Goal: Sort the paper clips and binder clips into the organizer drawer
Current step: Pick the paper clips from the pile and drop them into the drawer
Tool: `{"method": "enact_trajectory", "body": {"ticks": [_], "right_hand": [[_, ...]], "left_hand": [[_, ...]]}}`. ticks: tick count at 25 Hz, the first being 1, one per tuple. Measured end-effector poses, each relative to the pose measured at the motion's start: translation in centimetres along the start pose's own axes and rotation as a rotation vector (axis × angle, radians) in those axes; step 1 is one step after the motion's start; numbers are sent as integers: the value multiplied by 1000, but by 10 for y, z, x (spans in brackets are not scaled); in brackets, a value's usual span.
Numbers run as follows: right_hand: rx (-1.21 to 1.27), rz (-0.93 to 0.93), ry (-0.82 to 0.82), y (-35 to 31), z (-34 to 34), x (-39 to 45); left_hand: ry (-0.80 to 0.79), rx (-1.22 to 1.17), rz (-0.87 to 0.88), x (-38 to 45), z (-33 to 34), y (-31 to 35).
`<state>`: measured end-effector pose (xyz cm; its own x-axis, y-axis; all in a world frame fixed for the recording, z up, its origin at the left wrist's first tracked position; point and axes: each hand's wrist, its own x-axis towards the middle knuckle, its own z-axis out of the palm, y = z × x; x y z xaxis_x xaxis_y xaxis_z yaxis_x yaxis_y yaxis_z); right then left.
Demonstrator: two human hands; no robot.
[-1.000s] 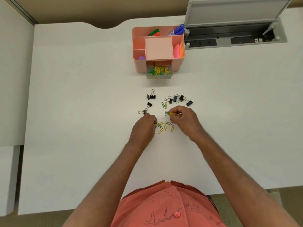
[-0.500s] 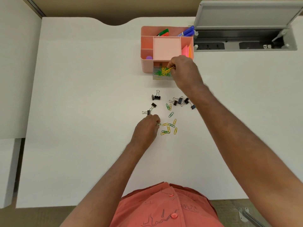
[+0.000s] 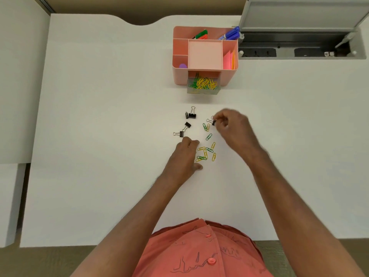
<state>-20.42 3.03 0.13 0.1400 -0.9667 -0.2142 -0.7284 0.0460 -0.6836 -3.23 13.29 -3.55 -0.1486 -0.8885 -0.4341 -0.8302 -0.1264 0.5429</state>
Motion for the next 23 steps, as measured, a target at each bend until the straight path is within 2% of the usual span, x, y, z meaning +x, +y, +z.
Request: {"method": "enact_trajectory", "body": {"ticks": [5,12,18,23], "right_hand": [[-221,-84,-331,34,28,-61],[-252,-143,-195,29,46,-41],[-406,-247,-241,28,47,-36],[-286,-269,-303,50,37,-62]], "left_hand": [[67,41,24,8,5,6],[113,42,30,13,6,5],[217,-9,-10,-3,13,-2],[120,-42,-40,-9,9,-4]]}}
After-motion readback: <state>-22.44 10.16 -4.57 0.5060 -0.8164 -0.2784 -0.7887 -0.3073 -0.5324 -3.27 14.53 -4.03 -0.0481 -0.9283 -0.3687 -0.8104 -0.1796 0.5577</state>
